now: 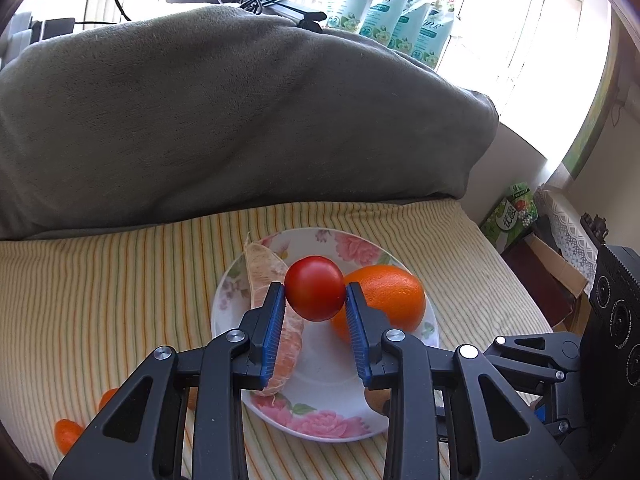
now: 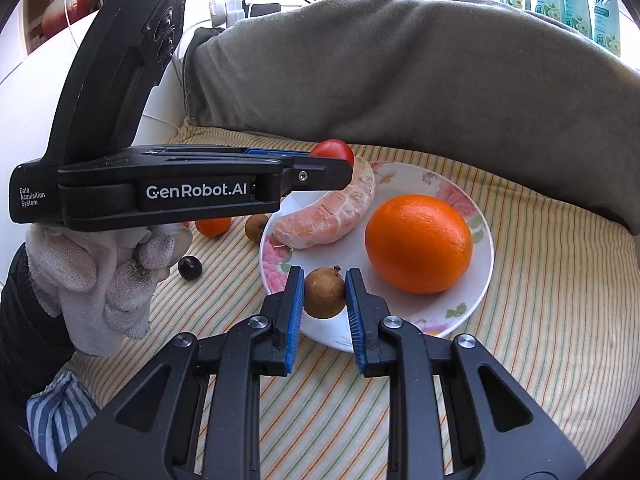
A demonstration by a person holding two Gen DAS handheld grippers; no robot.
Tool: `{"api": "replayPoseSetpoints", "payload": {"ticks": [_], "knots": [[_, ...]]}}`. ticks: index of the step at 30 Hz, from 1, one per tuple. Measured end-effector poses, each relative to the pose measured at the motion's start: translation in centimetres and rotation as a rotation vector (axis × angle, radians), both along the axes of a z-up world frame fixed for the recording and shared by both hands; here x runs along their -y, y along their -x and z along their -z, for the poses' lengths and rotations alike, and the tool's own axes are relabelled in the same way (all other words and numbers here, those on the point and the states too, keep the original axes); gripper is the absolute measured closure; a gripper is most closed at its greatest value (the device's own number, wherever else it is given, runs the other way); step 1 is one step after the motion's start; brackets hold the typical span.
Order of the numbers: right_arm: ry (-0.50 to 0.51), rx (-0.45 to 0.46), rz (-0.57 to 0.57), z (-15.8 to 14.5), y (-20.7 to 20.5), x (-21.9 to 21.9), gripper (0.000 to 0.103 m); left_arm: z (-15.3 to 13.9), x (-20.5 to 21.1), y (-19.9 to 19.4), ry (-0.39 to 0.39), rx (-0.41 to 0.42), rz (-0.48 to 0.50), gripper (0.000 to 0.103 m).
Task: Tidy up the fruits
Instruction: 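Carry the brown kiwi with the right tool over the floral plate, then lower the kiwi onto the plate and open the right tool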
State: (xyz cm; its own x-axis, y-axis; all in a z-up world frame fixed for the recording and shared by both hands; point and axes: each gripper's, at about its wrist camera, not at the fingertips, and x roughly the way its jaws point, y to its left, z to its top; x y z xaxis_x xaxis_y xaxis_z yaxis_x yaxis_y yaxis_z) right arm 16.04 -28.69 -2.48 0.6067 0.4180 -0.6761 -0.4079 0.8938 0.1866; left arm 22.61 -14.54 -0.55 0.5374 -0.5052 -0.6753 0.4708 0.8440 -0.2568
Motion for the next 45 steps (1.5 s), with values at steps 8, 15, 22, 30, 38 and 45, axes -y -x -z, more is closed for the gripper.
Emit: {"api": "replayPoseSetpoints", "payload": {"ticks": [8,15,22,30,38,45], "knots": [[-0.009,-0.005,0.002,-0.2,-0.2,0.2,0.081,0.0,0.7,-0.3,0.002,-0.005,0.01,0.073],[-0.008,-0.003,0.013,-0.2,-0.2,0.4,0.079,-0.2,0.8,-0.4,0.004,0.001,0.014,0.07],[-0.009,0.014,0.018,-0.6,0.1,0.5,0.051,-0.6,0.8,-0.3,0.013,0.011,0.019,0.059],[-0.016,0.029,0.028,-0.8,0.4,0.8,0.028,-1.1,0.4,-0.1,0.024,0.019,0.002,0.034],[-0.014,0.032,0.026,-1.2,0.7,0.5,0.025,-1.7,-0.5,0.6,0.033,0.023,-0.011,0.031],[-0.018,0.035,0.032,-1.7,1.3,0.3,0.025,-2.5,-1.8,1.4,0.042,0.035,-0.028,0.031]]}}
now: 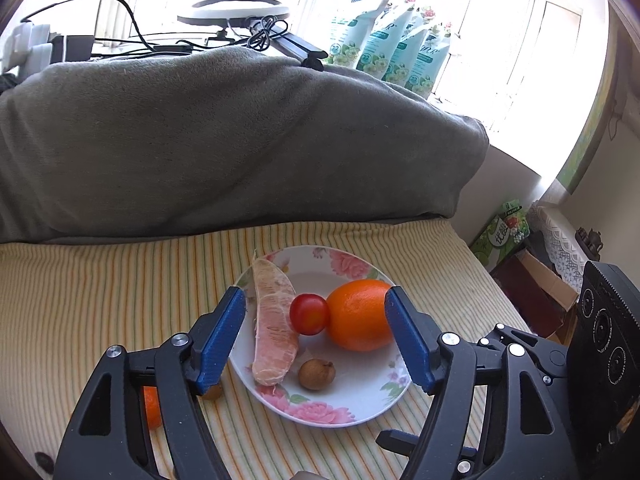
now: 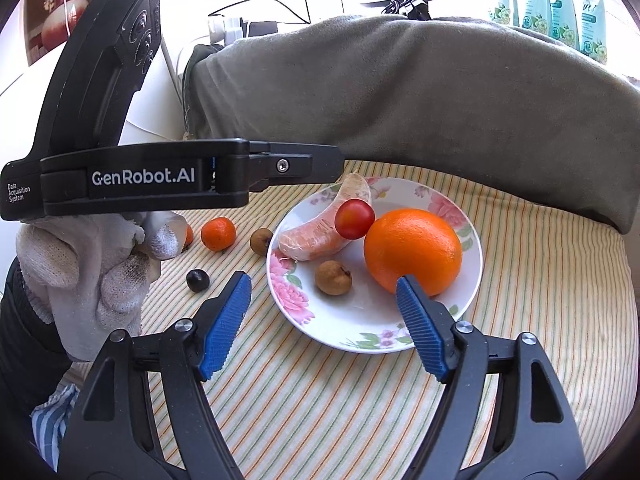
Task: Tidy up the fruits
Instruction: 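Lower the kiwi onto the plate and open the right tool, then move the right tool to the dark round fruit on the bedspread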
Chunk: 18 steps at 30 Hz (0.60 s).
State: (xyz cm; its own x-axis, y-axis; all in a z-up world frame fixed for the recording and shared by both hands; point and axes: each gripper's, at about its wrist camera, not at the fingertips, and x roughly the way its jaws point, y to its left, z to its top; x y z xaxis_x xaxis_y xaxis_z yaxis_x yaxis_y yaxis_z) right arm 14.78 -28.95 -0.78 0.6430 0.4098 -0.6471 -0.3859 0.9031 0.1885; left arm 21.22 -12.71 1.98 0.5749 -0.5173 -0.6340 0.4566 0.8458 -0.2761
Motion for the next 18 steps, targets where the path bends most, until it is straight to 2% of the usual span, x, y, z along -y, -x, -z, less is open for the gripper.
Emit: {"api": "replayPoseSetpoints", "payload": {"ticks": [10,14,18], "knots": [[0.005,0.007,-0.007,-0.9,0.6,-1.0,0.025,-1.6,-3.2,1.5,0.007,0.042,-0.05,0.031],[-0.003,-0.008,-0.009,-0.9,0.5,-1.5,0.025,-2.2,-5.5,2.1,-0.003,0.065,-0.087,0.031],[0.011,0.025,-0.042,-1.3,1.1,-2.5,0.025,-2.6,-8.3,2.7,-0.006,0.08,-0.139,0.031]]}}
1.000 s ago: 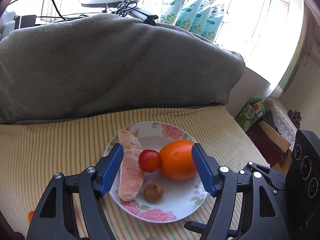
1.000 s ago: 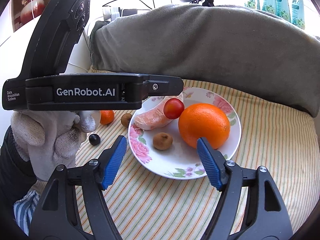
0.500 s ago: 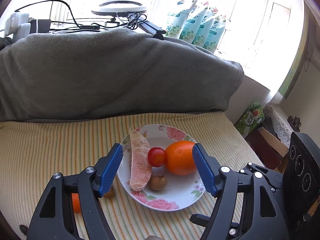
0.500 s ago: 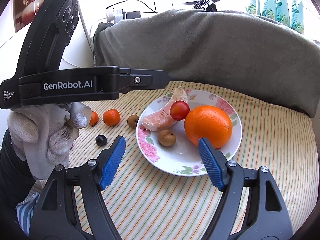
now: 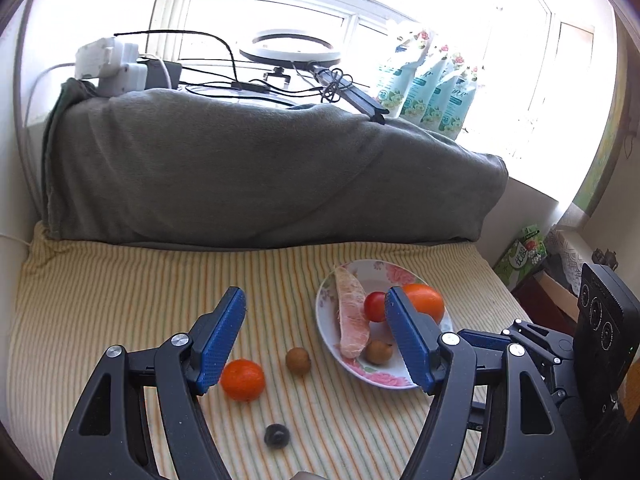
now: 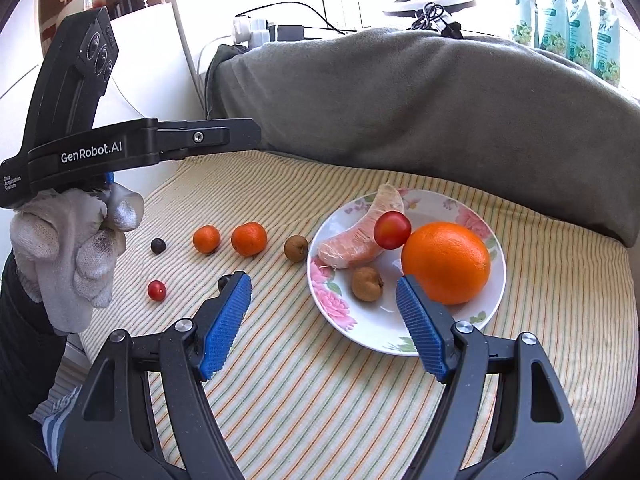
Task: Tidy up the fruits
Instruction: 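Move the right tool to the dark round fruit on the bedspread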
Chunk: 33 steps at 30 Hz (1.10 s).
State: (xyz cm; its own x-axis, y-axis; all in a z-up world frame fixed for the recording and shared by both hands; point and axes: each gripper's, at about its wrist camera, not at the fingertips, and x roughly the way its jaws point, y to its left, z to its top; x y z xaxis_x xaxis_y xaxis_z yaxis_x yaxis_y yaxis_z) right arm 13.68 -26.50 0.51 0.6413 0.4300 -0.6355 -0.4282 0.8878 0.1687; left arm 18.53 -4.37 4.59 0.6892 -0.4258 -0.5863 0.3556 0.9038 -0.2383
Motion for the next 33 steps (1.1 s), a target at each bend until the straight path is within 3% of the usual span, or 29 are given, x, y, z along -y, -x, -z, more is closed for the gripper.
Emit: {"api": "replayPoseSetpoints", "payload": {"ticks": [17,22,28,33], "knots": [[0.061,0.022,-0.148,0.3,0.4,-5.5,0.025,2.0,-8.9,2.6,-0.033,-0.031,-0.153,0.031],[0.042,-0.017,-0.163,1.0,0.0,-6.4,0.025,3.7,-9.8,2.6,-0.013,-0.078,-0.163,0.044],[0.043,-0.048,-0.179,1.9,-0.4,-7.6,0.026,5.9,-10.0,2.6,0.01,-0.139,-0.157,0.051],[0.05,-0.077,-0.197,2.8,-0.9,-8.5,0.037,7.6,-9.5,2.2,0.01,-0.182,-0.146,0.054]]}}
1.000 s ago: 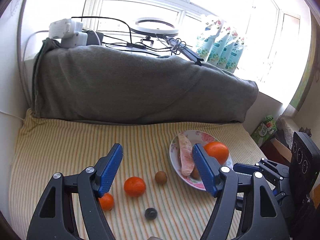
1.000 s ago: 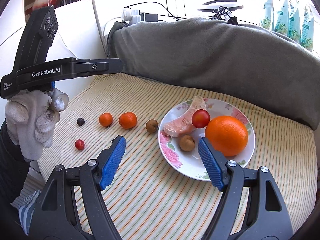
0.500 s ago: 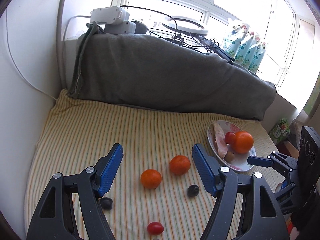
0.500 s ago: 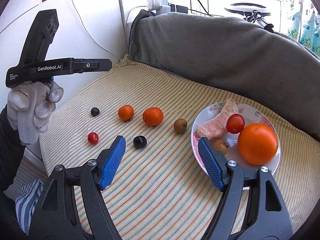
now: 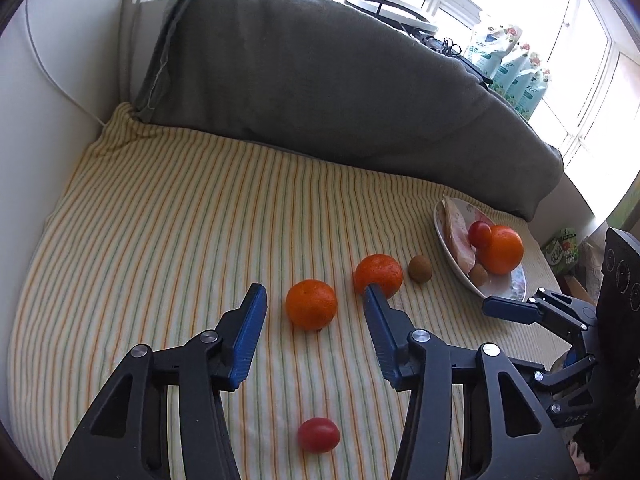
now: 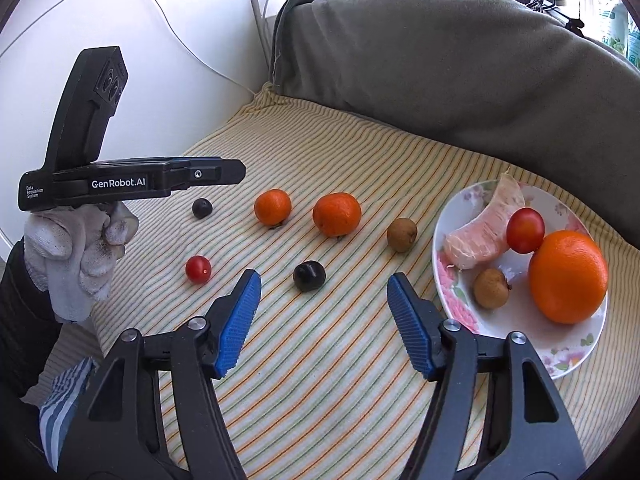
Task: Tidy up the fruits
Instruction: 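Move the right tool to the dark round fruit on the bedspread, then close the right tool on the dark round fruit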
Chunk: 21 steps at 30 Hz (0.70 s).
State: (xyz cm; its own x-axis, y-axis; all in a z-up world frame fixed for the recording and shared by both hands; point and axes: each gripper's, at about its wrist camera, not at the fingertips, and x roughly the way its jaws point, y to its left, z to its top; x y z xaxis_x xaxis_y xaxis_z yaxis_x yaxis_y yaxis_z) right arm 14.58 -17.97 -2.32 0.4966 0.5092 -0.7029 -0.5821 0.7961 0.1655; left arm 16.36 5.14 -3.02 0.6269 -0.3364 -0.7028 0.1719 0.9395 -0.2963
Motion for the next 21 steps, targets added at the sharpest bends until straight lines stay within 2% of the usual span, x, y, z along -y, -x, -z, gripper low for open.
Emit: {"api": "replayPoseSetpoints", "payload": {"ticks": [3,11,14,21], "knots": [[0.009,-0.018,-0.014,0.6,-0.3,-0.8,0.045,0.9,0.3,-0.3,-0.002,-0.022,0.004,0.057],[0.019,-0.055,-0.035,2.1,-1.4,-2.7,0.047,2.4,1.1,-0.8,-0.036,-0.048,0.017,0.062],[0.024,-0.075,-0.043,2.7,-2.0,-3.3,0.058,2.6,1.1,-1.0,-0.04,-0.05,0.015,0.062],[0.029,-0.097,-0.045,3.7,-3.0,-4.4,0.064,3.1,1.5,-1.7,-0.05,-0.065,0.023,0.068]]}}
